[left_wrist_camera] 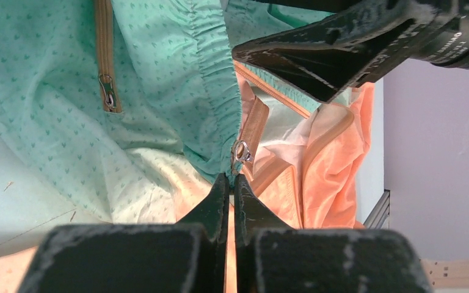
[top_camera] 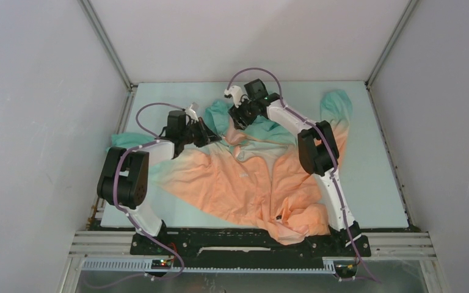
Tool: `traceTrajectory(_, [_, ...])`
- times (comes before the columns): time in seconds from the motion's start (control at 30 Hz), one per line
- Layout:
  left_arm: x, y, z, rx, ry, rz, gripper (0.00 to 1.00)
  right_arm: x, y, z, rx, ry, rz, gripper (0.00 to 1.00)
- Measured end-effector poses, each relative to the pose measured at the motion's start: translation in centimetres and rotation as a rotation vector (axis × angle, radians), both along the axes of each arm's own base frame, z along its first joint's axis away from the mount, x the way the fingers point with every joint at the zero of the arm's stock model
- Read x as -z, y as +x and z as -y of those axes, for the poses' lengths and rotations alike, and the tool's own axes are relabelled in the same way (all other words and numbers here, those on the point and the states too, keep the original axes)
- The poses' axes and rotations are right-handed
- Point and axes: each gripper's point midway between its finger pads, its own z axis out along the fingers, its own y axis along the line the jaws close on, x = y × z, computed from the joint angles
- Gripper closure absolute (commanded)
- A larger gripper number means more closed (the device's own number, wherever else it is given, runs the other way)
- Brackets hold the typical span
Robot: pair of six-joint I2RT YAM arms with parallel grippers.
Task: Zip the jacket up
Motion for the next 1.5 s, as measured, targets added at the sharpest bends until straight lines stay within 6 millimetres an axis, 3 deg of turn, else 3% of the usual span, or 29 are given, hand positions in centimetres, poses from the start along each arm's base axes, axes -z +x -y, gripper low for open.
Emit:
traceTrajectory(0.23, [0.0, -0.1, 0.1, 0.006, -0.001, 0.002, 1.00, 1.7, -0.4, -0.2, -0.013, -0.050, -0.021, 0.56])
traceTrajectory(0.6, [-0.2, -0.1, 0.2, 0.017, -0.010, 0.010, 1.00, 1.6, -0.4, 0.2, -0.016, -0.034, -0.040, 1.00])
traceTrajectory(0.73, [-0.9, 0.1, 0.6, 0.034, -0.029, 0.040, 1.00, 0.9, -0.7, -0.2, -0.002, 0.053, -0.092, 1.00])
traceTrajectory(0.83, [-2.8, 0.9, 1.5, 0.060, -0.080, 0.125, 1.00, -0.5, -2.3, 0.9, 0.023, 0.190, -0.148, 1.00])
traceTrajectory(0.93, [-5.2, 2.0, 2.7, 0.086, -0.155, 0.243, 1.00, -3.0, -3.9, 3.4, 0.063, 0.351, -0.191, 1.00])
traceTrajectory(1.03, [-7.2, 3.1, 3.8, 0.111, -0.242, 0.361, 1.00, -6.4, -3.2, 5.3, 0.085, 0.522, -0.167, 1.00])
traceTrajectory(1.13, [-7.2, 3.5, 4.6, 0.133, -0.309, 0.410, 1.00, -9.0, -2.3, 6.9, 0.096, 0.668, -0.138, 1.00])
traceTrajectory(1.3, [-5.7, 2.8, 5.9, 0.187, -0.372, 0.394, 1.00, -10.9, -3.3, 6.5, 0.059, 0.800, -0.174, 1.00])
traceTrajectory(1.5, [-7.4, 1.5, 7.4, 0.267, -0.419, 0.443, 1.00, -14.0, -4.0, 5.5, -0.025, 0.907, -0.151, 0.94])
